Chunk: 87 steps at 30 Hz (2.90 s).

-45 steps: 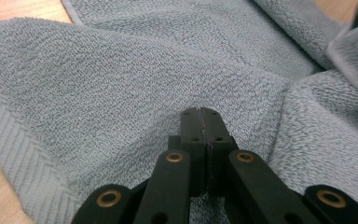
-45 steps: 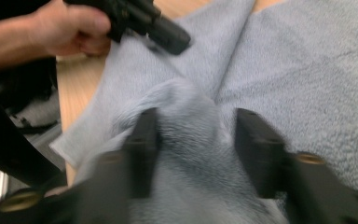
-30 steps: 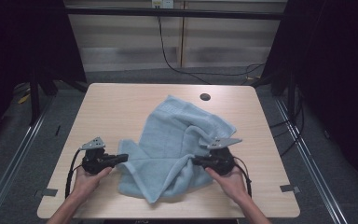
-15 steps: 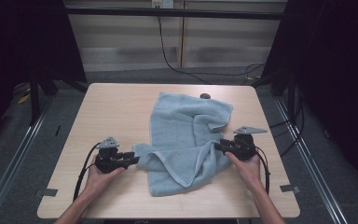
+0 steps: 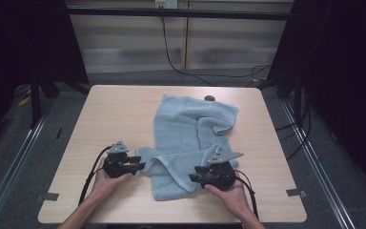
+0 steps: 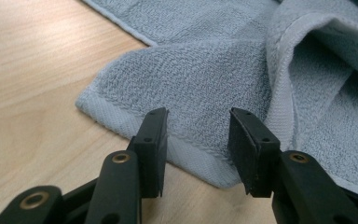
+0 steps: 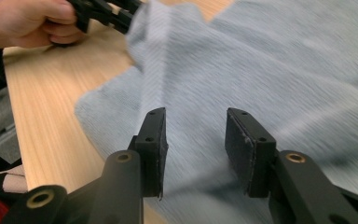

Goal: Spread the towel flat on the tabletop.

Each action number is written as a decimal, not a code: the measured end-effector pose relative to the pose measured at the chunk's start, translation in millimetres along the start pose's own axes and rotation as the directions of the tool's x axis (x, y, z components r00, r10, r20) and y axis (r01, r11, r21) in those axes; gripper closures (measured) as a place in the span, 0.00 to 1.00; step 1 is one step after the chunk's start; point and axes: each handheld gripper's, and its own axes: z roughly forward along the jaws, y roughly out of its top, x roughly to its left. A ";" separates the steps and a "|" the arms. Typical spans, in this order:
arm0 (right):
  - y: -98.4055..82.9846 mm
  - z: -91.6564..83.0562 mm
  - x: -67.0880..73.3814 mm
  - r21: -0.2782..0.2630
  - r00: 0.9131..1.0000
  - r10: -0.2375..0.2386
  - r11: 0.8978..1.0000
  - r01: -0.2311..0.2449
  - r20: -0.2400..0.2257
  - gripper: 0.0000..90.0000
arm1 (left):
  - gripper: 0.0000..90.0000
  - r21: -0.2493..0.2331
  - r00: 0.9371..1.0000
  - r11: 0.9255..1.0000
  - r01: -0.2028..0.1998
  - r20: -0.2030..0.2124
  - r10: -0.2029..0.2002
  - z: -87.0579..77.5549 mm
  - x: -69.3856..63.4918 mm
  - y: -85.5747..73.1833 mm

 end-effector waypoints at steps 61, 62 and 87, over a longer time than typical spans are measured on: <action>32.7 85.0 -29.2 0.091 0.995 -0.014 0.996 0.005 0.101 0.94 | 0.93 -0.100 0.990 0.986 0.135 -0.028 -0.138 -13.4 52.3 25.3; 37.9 90.8 -31.4 0.093 0.995 -0.004 0.996 -0.006 0.104 0.94 | 0.93 -0.096 0.990 0.986 0.136 -0.032 -0.139 -14.2 53.5 24.8; 86.9 -82.2 -32.0 -0.228 0.989 -0.010 0.973 0.043 0.146 0.95 | 0.93 -0.386 0.997 0.919 0.077 0.023 -0.074 -117.1 8.0 87.0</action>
